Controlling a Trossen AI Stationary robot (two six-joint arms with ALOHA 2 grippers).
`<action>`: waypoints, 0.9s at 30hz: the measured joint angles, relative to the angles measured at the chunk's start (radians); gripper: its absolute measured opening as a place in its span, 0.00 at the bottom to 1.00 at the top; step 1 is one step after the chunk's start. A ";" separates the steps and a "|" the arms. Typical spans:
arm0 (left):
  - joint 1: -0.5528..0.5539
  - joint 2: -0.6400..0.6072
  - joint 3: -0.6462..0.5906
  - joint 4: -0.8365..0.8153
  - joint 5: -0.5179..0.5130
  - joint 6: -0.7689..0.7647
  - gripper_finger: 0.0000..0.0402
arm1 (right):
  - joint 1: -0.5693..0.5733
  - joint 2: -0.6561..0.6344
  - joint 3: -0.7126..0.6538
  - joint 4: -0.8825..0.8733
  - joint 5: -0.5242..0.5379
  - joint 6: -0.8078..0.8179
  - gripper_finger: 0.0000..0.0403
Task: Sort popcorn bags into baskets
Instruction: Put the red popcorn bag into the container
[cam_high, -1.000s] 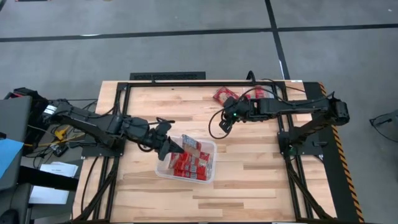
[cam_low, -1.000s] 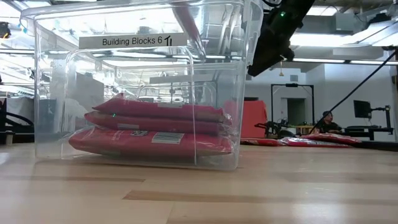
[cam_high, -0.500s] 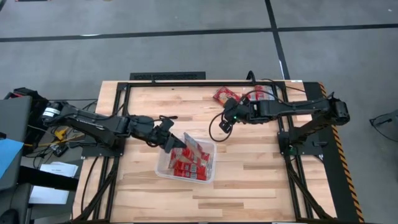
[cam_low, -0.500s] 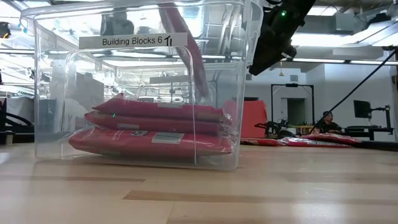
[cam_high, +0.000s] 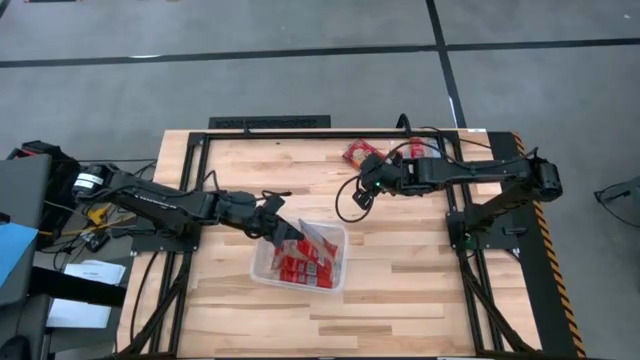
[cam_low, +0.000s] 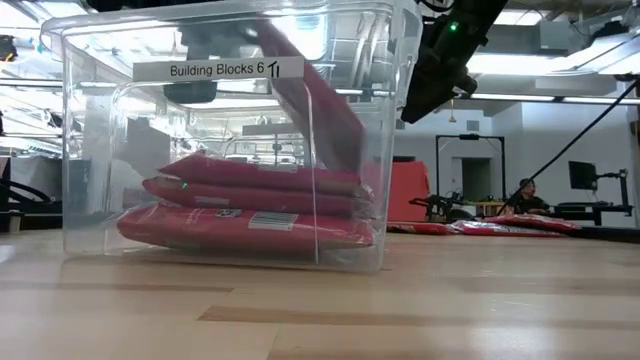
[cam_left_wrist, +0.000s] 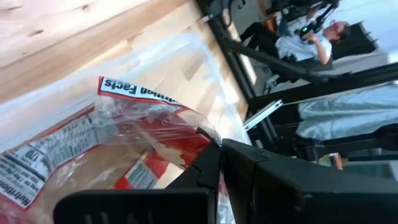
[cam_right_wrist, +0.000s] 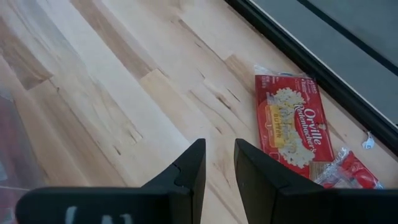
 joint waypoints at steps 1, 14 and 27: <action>0.001 -0.001 0.001 -0.009 0.003 -0.001 0.02 | 0.000 0.000 0.000 0.000 0.000 0.000 0.27; 0.061 -0.026 0.000 -0.107 0.108 0.033 0.48 | 0.000 0.000 0.000 -0.011 0.000 0.000 0.27; 0.164 -0.249 -0.002 -0.235 0.188 -0.056 0.60 | -0.004 0.000 0.000 -0.030 0.006 0.000 0.27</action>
